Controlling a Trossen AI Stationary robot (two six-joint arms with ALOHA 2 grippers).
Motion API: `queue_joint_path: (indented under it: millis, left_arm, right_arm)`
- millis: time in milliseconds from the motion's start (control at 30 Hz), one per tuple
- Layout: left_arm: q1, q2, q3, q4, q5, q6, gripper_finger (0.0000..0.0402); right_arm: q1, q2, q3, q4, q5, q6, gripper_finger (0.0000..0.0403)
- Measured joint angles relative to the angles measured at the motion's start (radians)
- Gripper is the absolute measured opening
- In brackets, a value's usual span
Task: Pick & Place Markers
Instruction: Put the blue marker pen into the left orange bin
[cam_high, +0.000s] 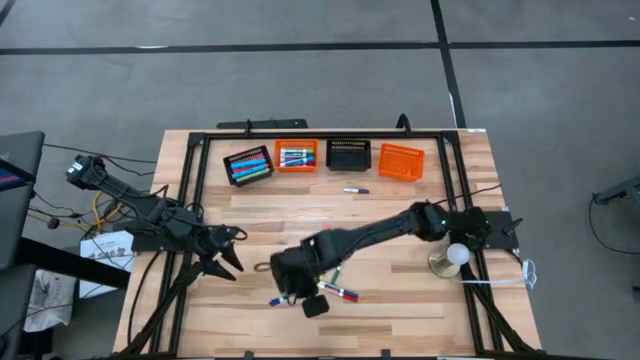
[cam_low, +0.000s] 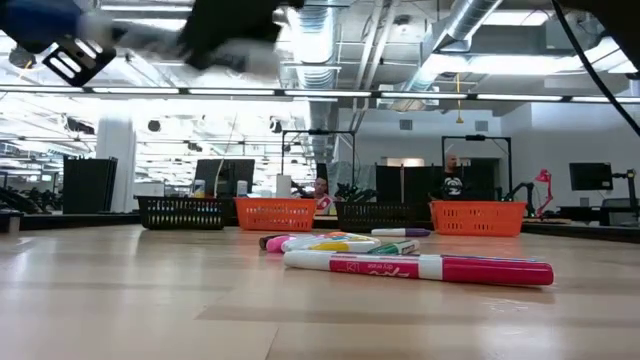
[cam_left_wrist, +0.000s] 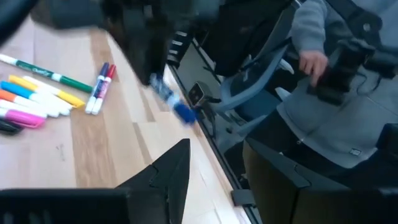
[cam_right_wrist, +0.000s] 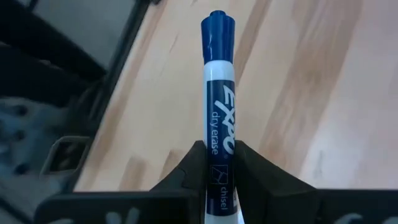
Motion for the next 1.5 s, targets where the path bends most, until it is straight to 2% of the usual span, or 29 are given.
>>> queue_joint_path:
  millis: [200,467,767,833,967,1167,1233,1333,1500]
  left_arm:
    - [0.0,0.0,0.0,0.0,-0.009,0.003,0.0149]
    - [0.0,0.0,0.0,0.0,-0.027,0.039,0.0149]
    - [0.0,0.0,0.0,0.0,-0.027,0.042,0.0149]
    - [0.0,0.0,0.0,0.0,-0.027,0.042,0.0149]
    - [0.0,0.0,0.0,0.0,-0.027,0.042,0.0149]
    - [0.0,0.0,0.0,0.0,-0.027,0.042,0.0149]
    - [0.0,0.0,0.0,0.0,-0.027,0.042,0.0149]
    - [0.0,0.0,0.0,0.0,-0.027,0.042,0.0149]
    - [0.0,0.0,0.0,0.0,-0.027,0.042,0.0149]
  right_arm:
    - [-0.044,-0.108,0.0,-0.047,-0.132,-0.044,0.0044]
    - [-0.115,-0.242,0.001,0.052,-0.393,-0.102,0.0044]
    - [-0.128,-0.278,0.002,0.476,-0.857,-0.025,0.0044]
    - [-0.129,-0.279,0.002,0.566,-0.909,0.02,0.0044]
    - [-0.129,-0.28,0.002,0.675,-0.944,0.08,0.0044]
    - [-0.136,-0.28,0.002,0.649,-0.942,0.092,0.0044]
    - [-0.139,-0.28,0.002,0.575,-0.893,0.083,0.0044]
    - [-0.147,-0.279,0.003,0.358,-0.698,0.005,0.0044]
    - [-0.147,-0.278,0.003,-0.035,-0.13,-0.078,0.0044]
